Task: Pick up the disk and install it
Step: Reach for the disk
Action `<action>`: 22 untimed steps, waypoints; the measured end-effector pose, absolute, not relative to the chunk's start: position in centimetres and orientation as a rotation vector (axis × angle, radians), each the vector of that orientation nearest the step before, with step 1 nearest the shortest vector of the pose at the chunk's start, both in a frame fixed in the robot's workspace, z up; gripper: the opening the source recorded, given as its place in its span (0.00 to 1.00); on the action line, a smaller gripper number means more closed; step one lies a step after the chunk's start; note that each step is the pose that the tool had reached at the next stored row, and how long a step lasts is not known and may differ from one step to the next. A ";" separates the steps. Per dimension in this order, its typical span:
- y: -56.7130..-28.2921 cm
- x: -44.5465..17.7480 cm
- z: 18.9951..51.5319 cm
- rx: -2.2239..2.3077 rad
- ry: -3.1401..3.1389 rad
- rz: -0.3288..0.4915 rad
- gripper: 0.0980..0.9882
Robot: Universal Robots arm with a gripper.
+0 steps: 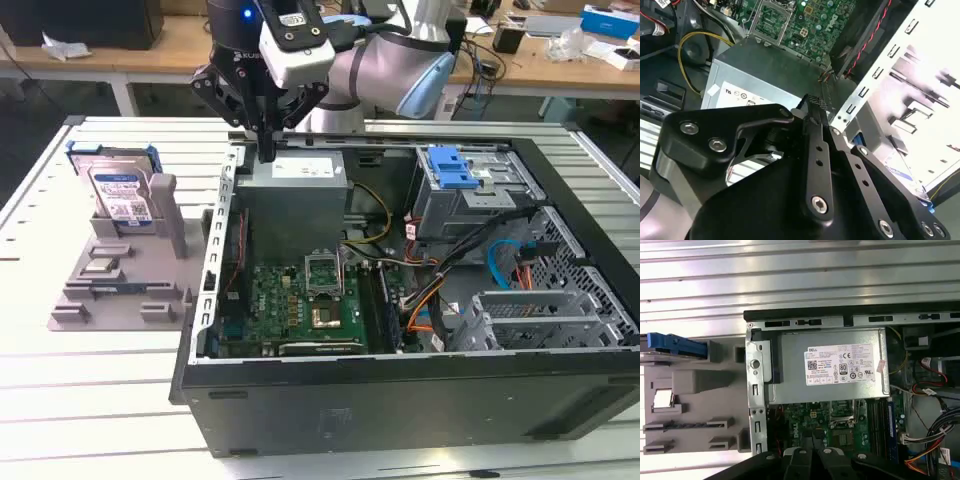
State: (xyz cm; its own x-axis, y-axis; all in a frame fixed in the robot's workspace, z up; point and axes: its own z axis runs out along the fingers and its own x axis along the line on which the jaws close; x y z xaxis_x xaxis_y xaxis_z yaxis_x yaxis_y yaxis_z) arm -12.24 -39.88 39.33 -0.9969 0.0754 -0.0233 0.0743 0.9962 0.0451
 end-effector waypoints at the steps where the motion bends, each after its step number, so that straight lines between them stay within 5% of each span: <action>1: -39.9 -13.0 39.3 0.117 3.114 0.069 0.01; 22: -39.9 -21.7 39.3 0.117 3.114 0.069 0.01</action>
